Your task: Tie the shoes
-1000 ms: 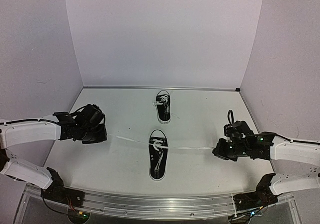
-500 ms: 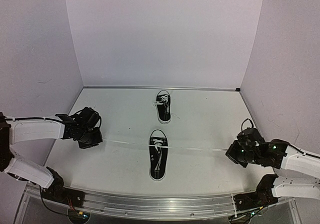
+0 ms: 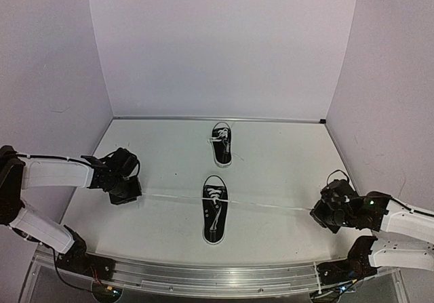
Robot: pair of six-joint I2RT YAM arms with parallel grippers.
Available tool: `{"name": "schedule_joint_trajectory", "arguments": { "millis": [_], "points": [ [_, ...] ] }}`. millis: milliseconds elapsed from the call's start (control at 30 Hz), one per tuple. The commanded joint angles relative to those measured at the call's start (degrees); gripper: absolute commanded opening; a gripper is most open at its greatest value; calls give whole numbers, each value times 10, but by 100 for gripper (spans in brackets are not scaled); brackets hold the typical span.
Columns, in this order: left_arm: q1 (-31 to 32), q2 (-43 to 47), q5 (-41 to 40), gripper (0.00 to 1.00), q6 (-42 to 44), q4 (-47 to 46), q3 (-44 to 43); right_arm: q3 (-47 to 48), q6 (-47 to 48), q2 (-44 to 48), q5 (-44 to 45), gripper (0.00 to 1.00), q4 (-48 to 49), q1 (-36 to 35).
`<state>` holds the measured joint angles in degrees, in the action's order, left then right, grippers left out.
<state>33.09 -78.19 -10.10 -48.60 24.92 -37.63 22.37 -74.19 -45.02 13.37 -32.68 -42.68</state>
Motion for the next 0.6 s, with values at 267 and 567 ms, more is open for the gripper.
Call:
{"name": "schedule_joint_trajectory", "arguments": {
  "millis": [267, 567],
  "points": [
    [-42, 2, 44, 0, 35, -22, 15, 20, -47, 19, 66, 0, -52, 0],
    [-40, -39, 149, 0, 106, -80, -9, 35, 87, -124, 8, 0, 115, 0]
  ]
}}
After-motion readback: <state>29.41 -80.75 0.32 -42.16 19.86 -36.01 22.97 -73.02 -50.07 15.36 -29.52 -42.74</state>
